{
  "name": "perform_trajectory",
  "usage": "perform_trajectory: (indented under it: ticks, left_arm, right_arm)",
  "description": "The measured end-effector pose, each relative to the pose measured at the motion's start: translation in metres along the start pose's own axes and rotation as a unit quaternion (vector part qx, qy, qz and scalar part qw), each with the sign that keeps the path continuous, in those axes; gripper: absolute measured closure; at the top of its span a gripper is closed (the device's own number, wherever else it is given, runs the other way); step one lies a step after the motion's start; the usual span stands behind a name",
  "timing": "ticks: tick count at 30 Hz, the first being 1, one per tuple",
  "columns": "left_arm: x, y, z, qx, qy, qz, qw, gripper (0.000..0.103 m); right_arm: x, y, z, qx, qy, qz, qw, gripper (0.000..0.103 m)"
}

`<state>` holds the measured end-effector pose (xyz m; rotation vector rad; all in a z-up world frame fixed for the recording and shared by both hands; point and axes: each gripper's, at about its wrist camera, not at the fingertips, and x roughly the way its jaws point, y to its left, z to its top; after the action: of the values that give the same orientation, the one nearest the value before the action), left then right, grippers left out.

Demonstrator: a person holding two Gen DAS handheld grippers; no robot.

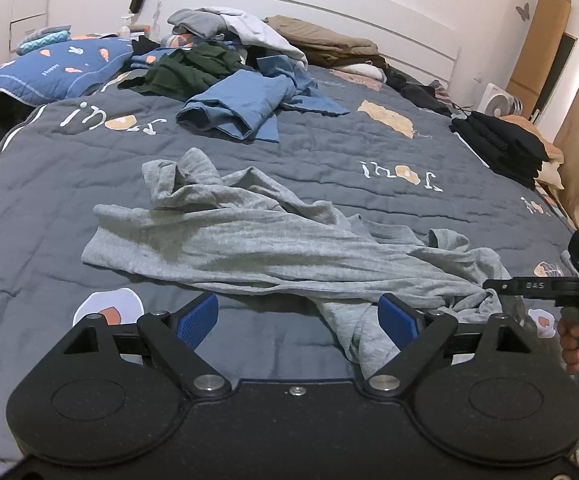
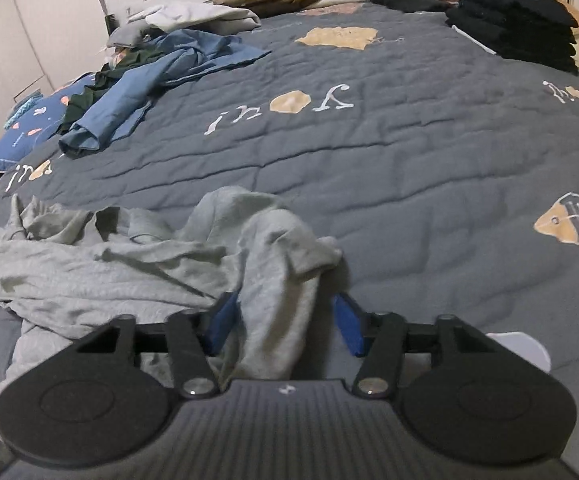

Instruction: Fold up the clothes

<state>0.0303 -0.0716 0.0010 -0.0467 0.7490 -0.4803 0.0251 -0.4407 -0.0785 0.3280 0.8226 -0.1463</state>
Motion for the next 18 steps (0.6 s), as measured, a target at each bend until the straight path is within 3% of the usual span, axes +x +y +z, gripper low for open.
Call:
perform_trajectory:
  ticks: [1,5,9,13,16,18]
  left_arm:
    - [0.0,0.0,0.0,0.0,0.0,0.0,1.0,0.017]
    - [-0.001,0.001,0.0,0.0,0.0,0.001,1.0,0.017]
    - [-0.002,0.004,0.001,-0.008,-0.006,0.004,0.9999,0.017]
    - [-0.002,0.003,0.001,-0.006,-0.007,0.004,0.9999,0.017]
    - [-0.001,0.001,0.0,-0.001,-0.005,0.004,1.0,0.017]
    - [0.001,0.0,0.0,0.001,-0.001,0.002,1.0,0.017]
  right_arm:
    - [0.0,0.0,0.0,0.008,0.001,0.003,1.0,0.098]
    - [-0.026,-0.007,0.011,0.04,-0.052,0.014,0.998,0.099]
    - [-0.075,-0.03,0.025,0.101,-0.135,0.038,0.985,0.099]
    - [-0.109,-0.053,0.032,0.13,-0.195,0.008,0.972,0.101]
    - [-0.11,-0.065,0.032,0.123,-0.212,-0.043,0.969,0.101]
    - [-0.094,-0.069,0.032,0.106,-0.175,-0.058,0.977,0.101]
